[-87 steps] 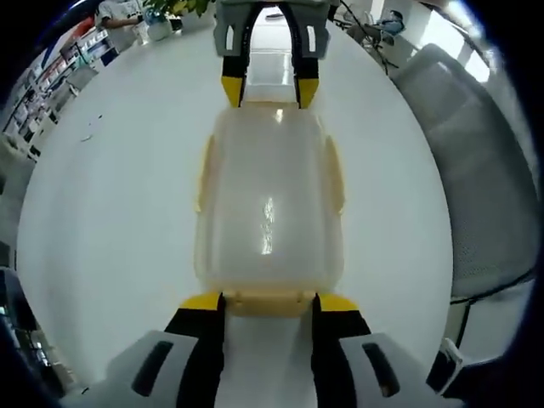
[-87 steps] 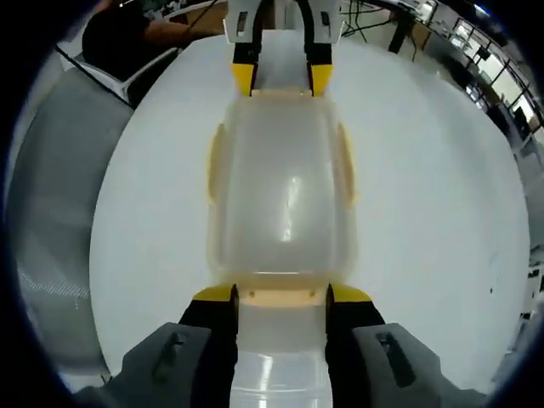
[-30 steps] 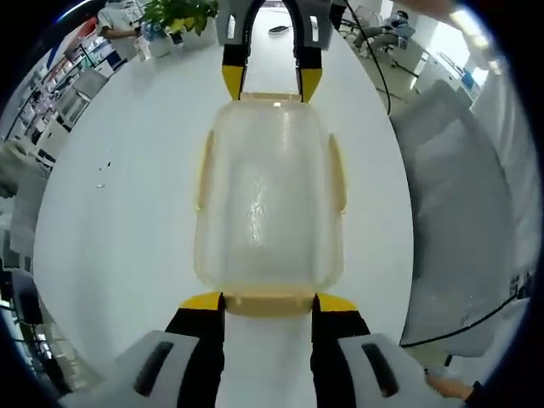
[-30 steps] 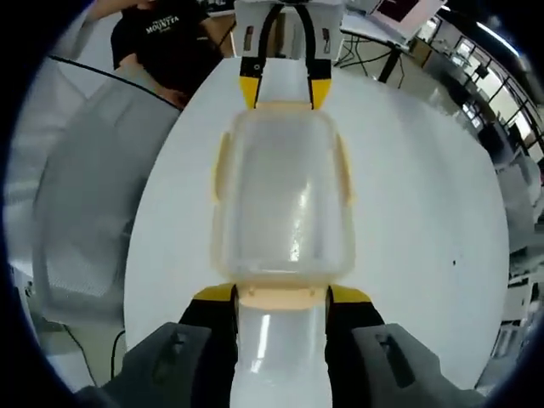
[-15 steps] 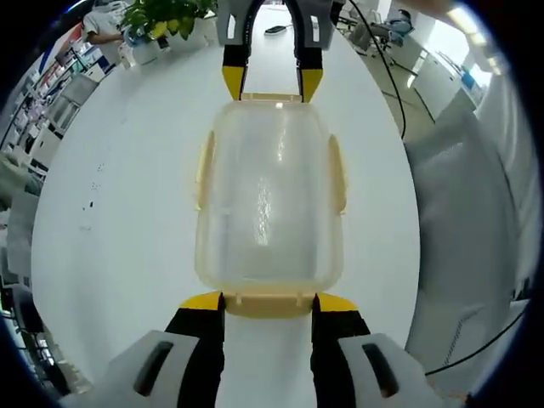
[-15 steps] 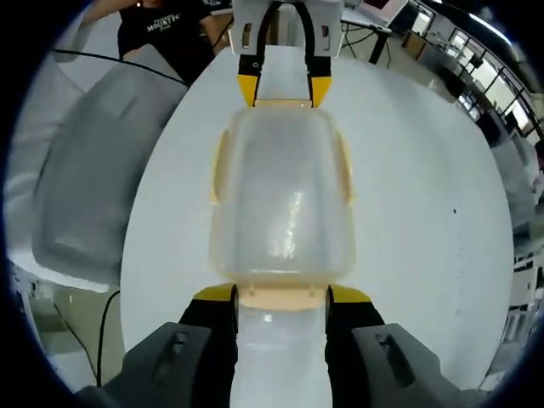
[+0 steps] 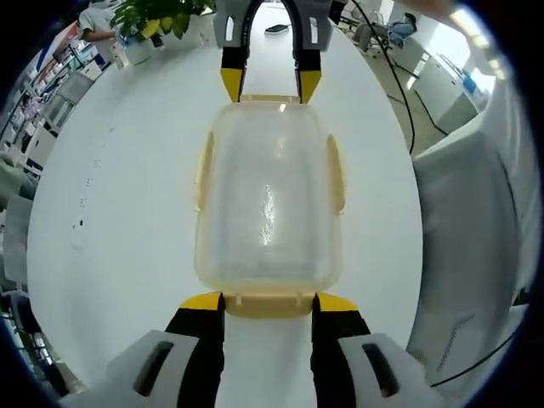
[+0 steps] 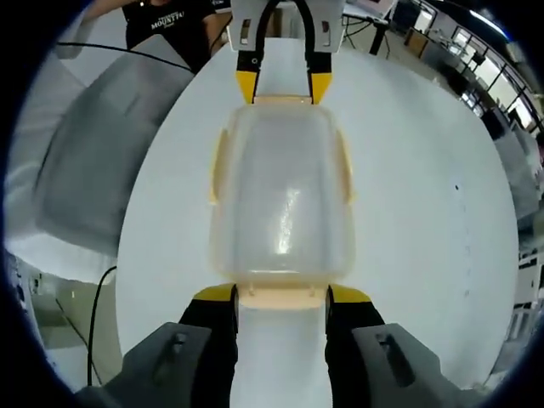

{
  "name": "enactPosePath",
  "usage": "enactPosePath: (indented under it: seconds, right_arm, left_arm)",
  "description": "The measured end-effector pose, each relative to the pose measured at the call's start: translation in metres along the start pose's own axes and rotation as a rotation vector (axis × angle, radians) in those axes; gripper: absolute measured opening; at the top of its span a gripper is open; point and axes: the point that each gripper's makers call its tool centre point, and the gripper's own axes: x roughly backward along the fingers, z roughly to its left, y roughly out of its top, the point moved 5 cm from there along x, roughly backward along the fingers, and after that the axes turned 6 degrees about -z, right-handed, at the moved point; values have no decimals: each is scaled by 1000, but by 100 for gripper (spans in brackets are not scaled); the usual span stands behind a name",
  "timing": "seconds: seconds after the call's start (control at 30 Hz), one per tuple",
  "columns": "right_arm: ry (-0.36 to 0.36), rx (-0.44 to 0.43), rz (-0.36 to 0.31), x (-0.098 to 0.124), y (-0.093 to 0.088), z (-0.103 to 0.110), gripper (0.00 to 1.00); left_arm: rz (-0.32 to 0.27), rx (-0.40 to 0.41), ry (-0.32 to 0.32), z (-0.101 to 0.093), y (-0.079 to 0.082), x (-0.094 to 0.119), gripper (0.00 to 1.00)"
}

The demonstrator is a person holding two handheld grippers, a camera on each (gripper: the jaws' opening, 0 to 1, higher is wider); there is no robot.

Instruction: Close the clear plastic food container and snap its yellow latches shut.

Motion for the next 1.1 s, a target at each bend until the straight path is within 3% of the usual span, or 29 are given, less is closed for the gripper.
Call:
enactPosePath:
  seconds: [0.43, 0.8, 0.97, 1.0, 1.1]
  right_arm:
    - [-3, -12, -4, 6, -19, -2, 36]
    - [0, -10, -7, 3, -24, -1, 37]
    - [-3, -7, -22, 4, -25, 0, 37]
    - [-2, -31, -19, 4, -28, 0, 36]
    - [-17, -27, 31, 2, -40, -1, 20]
  left_arm:
    - [20, -8, -19, 3, 20, -7, 33]
    - [35, -16, -20, 1, 19, -10, 34]
    - [12, -23, -14, 2, 17, -9, 34]
    - [7, -22, -11, 1, 16, -8, 34]
    - [10, -4, 15, 3, 8, -5, 39]
